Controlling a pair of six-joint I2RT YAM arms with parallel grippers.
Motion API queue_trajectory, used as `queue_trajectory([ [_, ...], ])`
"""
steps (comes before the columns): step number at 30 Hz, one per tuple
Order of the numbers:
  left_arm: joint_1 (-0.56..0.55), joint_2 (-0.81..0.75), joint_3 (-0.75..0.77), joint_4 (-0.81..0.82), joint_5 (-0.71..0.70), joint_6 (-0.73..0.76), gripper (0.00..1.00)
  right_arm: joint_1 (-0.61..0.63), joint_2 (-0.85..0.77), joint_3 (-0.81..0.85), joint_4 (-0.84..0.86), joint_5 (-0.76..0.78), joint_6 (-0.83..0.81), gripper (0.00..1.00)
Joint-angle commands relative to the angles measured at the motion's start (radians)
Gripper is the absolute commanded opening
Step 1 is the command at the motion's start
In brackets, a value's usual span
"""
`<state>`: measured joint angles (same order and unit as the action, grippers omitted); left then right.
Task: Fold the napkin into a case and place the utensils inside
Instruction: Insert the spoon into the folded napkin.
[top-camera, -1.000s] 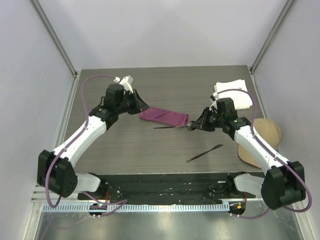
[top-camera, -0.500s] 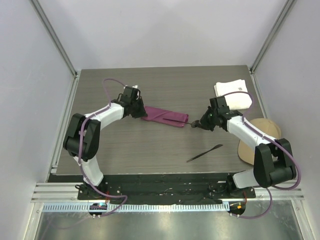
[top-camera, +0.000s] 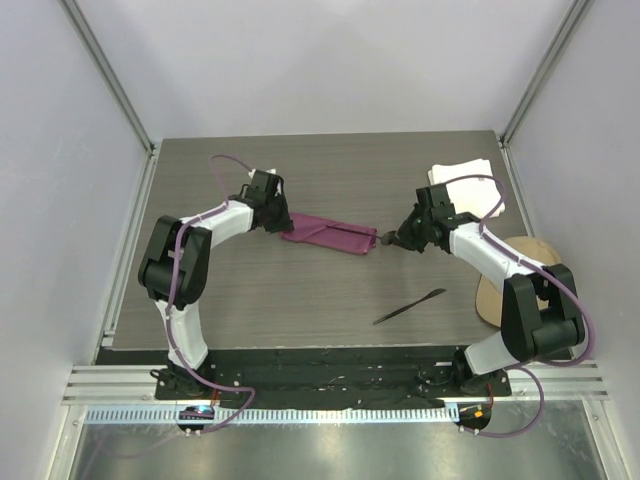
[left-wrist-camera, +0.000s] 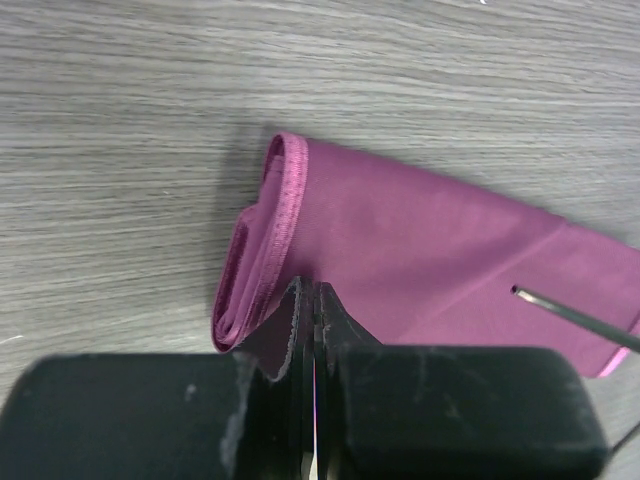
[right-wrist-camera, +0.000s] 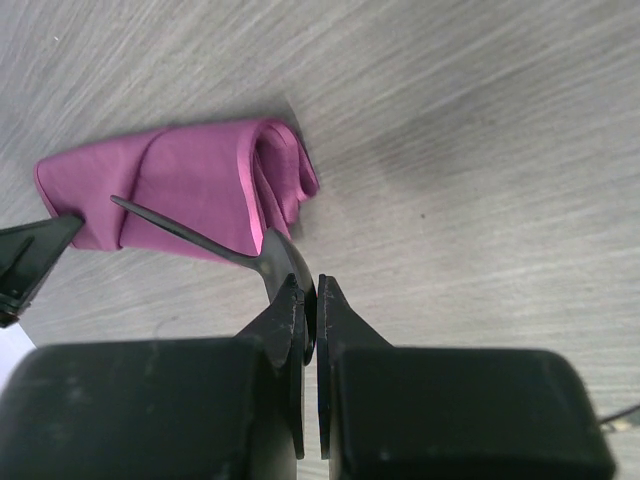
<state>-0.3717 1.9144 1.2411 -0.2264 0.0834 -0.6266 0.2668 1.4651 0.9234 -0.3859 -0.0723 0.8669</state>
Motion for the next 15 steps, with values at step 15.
queue_trajectory([
  [15, 0.007, 0.02, 0.0, 0.018, -0.025, -0.005, 0.0, 0.003, -0.014, -0.032, 0.093, 0.011, -0.031, 0.01],
])
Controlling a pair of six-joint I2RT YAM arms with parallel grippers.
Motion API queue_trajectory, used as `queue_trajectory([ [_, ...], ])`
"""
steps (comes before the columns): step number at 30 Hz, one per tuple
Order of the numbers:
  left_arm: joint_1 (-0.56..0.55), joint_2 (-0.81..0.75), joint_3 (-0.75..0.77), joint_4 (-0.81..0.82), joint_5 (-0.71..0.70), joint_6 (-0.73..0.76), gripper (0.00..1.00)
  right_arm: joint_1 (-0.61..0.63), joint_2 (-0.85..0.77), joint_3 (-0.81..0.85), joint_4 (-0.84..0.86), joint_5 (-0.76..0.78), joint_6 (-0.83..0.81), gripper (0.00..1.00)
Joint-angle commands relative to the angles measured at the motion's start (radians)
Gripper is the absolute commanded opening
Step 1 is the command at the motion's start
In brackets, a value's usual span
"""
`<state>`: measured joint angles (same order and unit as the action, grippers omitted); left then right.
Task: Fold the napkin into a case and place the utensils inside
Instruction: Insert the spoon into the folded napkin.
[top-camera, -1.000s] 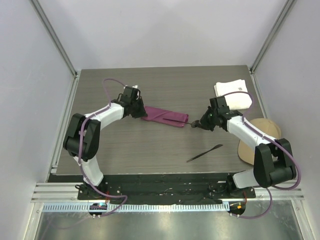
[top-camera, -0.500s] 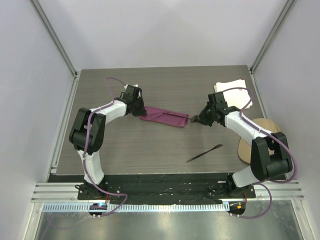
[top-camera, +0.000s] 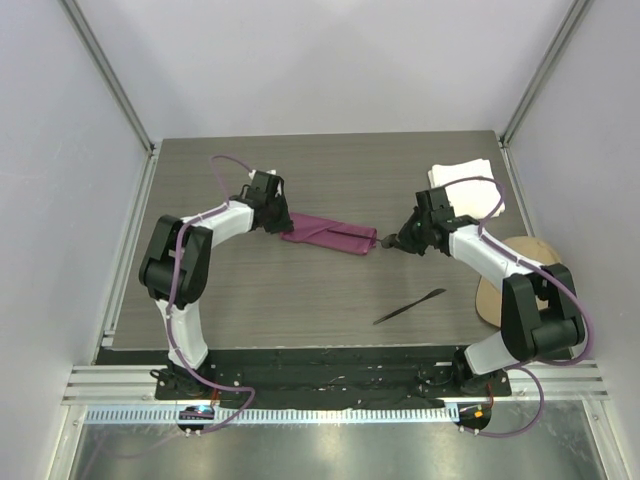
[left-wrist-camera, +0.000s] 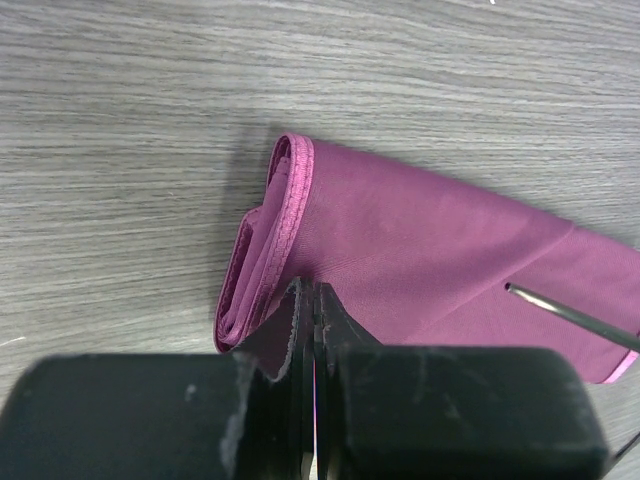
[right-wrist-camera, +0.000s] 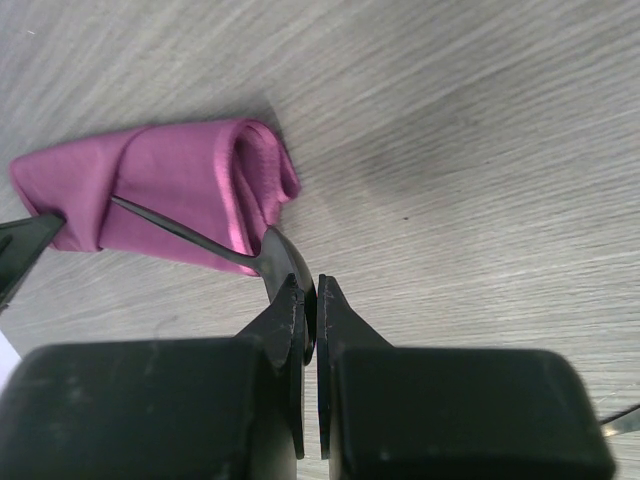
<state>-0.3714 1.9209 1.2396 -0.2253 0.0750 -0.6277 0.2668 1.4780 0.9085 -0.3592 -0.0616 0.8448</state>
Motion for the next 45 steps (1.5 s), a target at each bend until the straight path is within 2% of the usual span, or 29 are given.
queue_trajectory([
  [1, 0.006, 0.013, 0.001, 0.017, -0.015, -0.006, 0.0, 0.003, -0.021, -0.022, 0.078, -0.006, -0.009, 0.01],
  [9, 0.006, 0.021, 0.001, 0.014, -0.018, -0.01, 0.0, 0.005, 0.024, 0.0, 0.143, -0.029, 0.0, 0.01],
  [15, 0.005, 0.018, 0.001, 0.009, -0.015, -0.01, 0.0, 0.006, 0.065, 0.023, 0.129, -0.035, -0.004, 0.01],
  [23, 0.005, 0.02, 0.008, 0.003, -0.009, -0.009, 0.0, 0.008, 0.01, 0.021, 0.083, 0.02, -0.035, 0.01],
  [45, -0.003, 0.018, -0.003, 0.0, -0.003, -0.01, 0.0, 0.04, 0.202, 0.122, 0.177, -0.072, 0.003, 0.01],
])
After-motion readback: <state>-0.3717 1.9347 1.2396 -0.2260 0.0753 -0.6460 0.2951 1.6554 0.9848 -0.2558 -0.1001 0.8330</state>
